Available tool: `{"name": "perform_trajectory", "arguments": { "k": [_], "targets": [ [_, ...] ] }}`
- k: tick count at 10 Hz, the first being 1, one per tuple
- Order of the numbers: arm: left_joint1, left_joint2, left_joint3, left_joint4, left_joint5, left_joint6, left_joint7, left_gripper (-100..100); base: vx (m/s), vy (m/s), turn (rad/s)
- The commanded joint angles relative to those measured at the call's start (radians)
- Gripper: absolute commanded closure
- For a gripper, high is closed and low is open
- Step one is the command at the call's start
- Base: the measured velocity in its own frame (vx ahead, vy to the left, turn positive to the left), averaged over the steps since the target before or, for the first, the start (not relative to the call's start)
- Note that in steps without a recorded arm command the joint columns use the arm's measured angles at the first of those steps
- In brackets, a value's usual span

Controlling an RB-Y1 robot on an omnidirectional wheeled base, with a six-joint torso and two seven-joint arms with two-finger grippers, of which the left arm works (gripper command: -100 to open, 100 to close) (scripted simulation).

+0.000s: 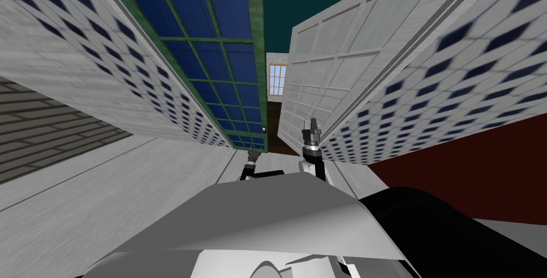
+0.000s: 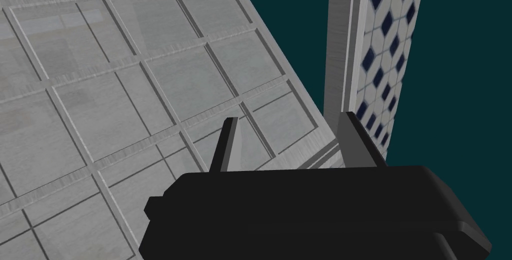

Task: Push the door open

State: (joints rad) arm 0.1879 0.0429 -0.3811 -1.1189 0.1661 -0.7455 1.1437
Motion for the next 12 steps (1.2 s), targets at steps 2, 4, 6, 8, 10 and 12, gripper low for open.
{"name": "perform_trajectory", "arguments": {
  "k": [2,4,6,8,10,12],
  "targets": [
    [-0.020,-0.013,-0.021,0.063,0.015,-0.015,0.057,-100,0.164,0.004,0.036],
    [-0.032,-0.023,-0.035,0.105,0.025,-0.024,0.093,-100,0.144,0.001,0.039],
    [-0.043,-0.033,-0.048,0.141,0.034,-0.033,0.124,-100,0.137,-0.001,0.035],
    [-0.052,-0.043,-0.058,0.172,0.041,-0.040,0.150,-100,0.135,-0.003,0.025],
    [-0.064,-0.056,-0.072,0.212,0.050,-0.049,0.184,-100,0.186,-0.002,0.037],
    [-0.068,-0.061,-0.073,0.223,0.052,-0.052,0.187,-100,0.130,-0.011,0.016]
  ]
}}
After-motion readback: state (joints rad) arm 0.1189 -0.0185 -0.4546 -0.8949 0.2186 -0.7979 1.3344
